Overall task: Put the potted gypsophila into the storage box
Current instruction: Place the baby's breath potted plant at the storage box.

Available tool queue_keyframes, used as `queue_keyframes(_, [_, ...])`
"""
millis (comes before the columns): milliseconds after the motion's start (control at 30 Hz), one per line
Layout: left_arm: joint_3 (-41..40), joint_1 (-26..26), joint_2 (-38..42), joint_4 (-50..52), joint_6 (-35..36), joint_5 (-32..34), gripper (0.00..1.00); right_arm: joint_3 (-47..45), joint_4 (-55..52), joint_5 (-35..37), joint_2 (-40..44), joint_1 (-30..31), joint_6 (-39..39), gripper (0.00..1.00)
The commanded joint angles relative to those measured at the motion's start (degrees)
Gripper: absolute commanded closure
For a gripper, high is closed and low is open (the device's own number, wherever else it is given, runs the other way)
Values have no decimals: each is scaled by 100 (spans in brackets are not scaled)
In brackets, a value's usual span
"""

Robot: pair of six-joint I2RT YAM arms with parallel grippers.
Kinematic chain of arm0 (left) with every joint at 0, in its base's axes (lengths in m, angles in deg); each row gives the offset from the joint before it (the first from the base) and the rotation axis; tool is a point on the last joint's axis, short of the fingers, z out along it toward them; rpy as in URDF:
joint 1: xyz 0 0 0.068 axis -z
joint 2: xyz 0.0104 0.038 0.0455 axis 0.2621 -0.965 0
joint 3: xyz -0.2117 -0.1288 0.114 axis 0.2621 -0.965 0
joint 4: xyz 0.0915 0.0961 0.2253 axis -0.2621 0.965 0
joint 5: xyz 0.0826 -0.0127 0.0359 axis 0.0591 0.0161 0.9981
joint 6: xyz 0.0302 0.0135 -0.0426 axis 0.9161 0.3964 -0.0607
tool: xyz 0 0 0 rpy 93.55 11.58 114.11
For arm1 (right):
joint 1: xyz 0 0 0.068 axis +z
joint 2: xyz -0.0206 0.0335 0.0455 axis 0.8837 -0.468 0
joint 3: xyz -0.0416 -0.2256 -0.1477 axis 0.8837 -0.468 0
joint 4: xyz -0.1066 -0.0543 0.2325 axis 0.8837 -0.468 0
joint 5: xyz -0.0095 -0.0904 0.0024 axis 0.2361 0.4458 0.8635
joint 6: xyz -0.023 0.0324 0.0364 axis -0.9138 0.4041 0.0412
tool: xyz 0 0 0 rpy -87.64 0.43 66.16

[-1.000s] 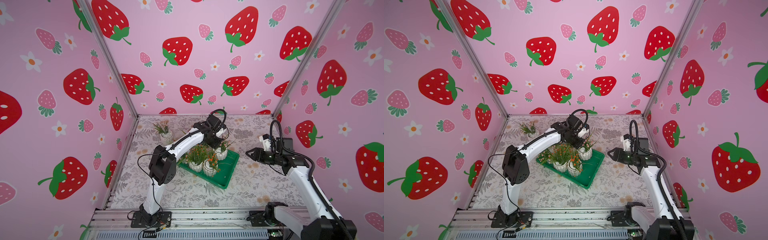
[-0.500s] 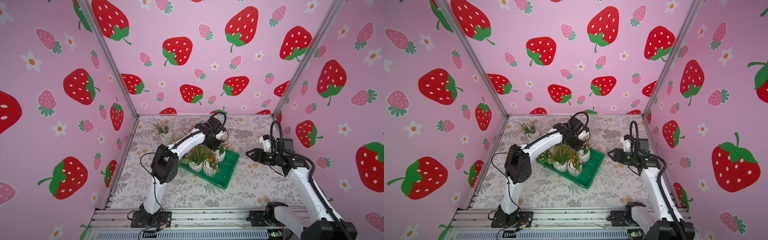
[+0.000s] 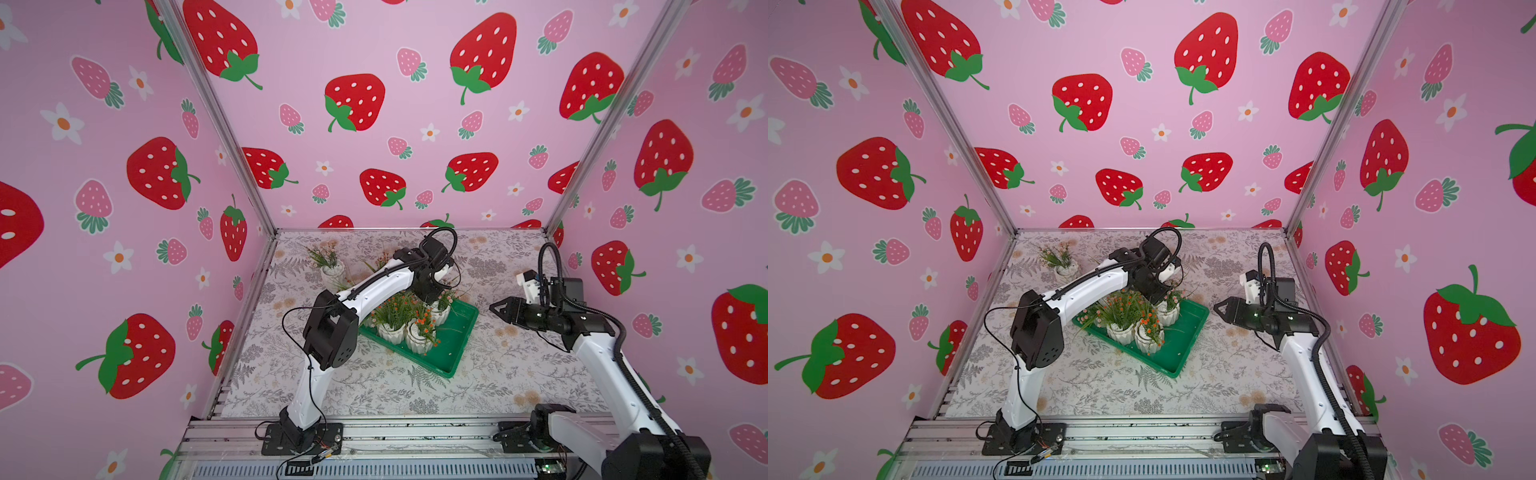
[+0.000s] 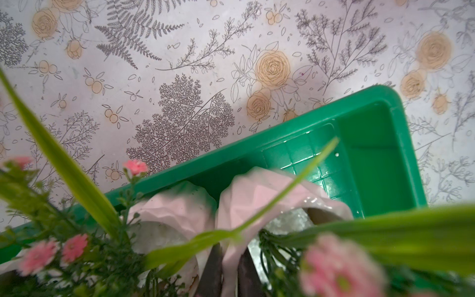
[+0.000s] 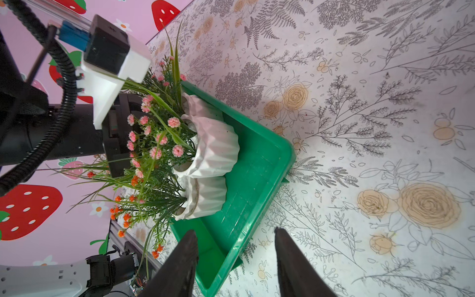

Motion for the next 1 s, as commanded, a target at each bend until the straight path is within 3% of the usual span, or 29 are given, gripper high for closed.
queue_keyframes(0, [109,-13,-195,64,37,237,100,-20,81,-73,-82,-38,-6,49])
queue_keyframes(400, [191,-12,-265,21,105,315,99,18,100,4,-136,-36,-15,50])
queue_keyframes(533, [70,-8,-199,-108,57,342,81,11,102,10,-140,-32,-15,50])
queue_keyframes(767, [-112,-21,155,-374,-71,268,61,77,112,49,-150,-33,3,49])
queue_keyframes(967, [-439,-88,765,-721,-263,96,54,129,169,158,-144,-32,37,49])
